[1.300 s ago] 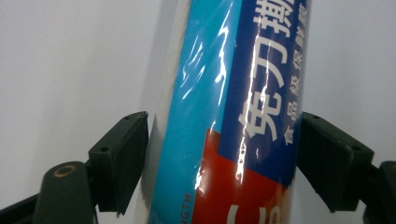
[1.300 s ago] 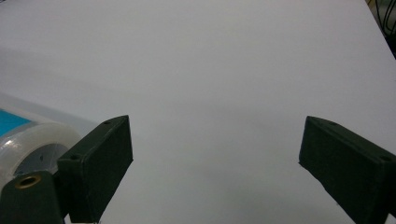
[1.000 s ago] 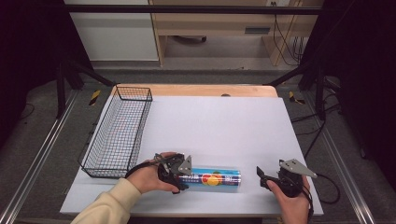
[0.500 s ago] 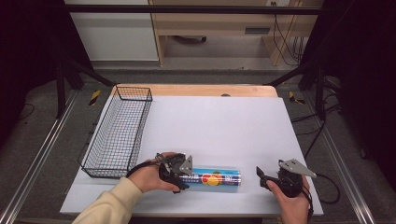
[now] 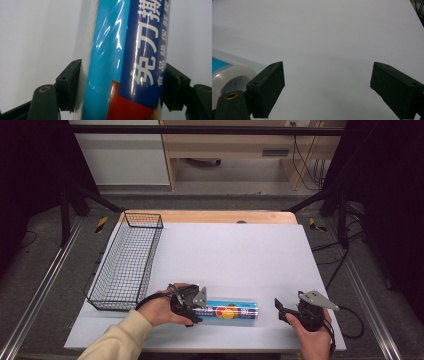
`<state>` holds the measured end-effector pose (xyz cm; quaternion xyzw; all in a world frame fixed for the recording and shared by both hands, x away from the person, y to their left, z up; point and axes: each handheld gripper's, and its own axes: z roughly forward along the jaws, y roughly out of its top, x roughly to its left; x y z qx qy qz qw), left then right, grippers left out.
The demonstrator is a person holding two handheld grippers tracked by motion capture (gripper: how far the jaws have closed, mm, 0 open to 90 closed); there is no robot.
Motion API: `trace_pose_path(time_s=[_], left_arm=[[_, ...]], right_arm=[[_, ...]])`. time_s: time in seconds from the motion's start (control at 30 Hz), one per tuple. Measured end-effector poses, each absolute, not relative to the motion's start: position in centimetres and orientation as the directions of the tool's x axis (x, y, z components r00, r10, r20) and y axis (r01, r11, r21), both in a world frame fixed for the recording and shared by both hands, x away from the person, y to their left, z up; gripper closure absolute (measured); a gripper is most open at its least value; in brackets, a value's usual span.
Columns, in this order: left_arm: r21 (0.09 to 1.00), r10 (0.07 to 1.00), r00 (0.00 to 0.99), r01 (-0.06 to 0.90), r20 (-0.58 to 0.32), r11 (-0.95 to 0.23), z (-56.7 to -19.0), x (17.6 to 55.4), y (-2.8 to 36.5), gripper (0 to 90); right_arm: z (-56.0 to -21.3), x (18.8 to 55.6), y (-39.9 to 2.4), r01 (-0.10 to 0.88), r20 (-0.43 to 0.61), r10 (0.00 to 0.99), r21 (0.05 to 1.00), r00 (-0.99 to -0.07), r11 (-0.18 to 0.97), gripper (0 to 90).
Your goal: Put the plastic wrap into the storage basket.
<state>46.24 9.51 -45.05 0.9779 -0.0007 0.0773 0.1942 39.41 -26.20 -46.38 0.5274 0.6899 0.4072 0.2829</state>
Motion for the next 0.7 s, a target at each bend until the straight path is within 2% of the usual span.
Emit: trace_pose_path(time_s=[0.3,0.7], left_arm=[[0.369,0.021,0.989,-0.036,0.149,-0.929,-44.92,46.29,9.4,29.2],[0.425,0.069,0.992,0.019,0.103,-0.905,-44.72,45.39,9.86,30.5]], right_arm=[[-46.39,39.42,-26.22,0.497,0.041,0.958,0.86,-0.284,0.111,12.4],[-46.41,39.48,-26.32,0.495,0.041,0.959,0.862,-0.282,0.109,12.6]])
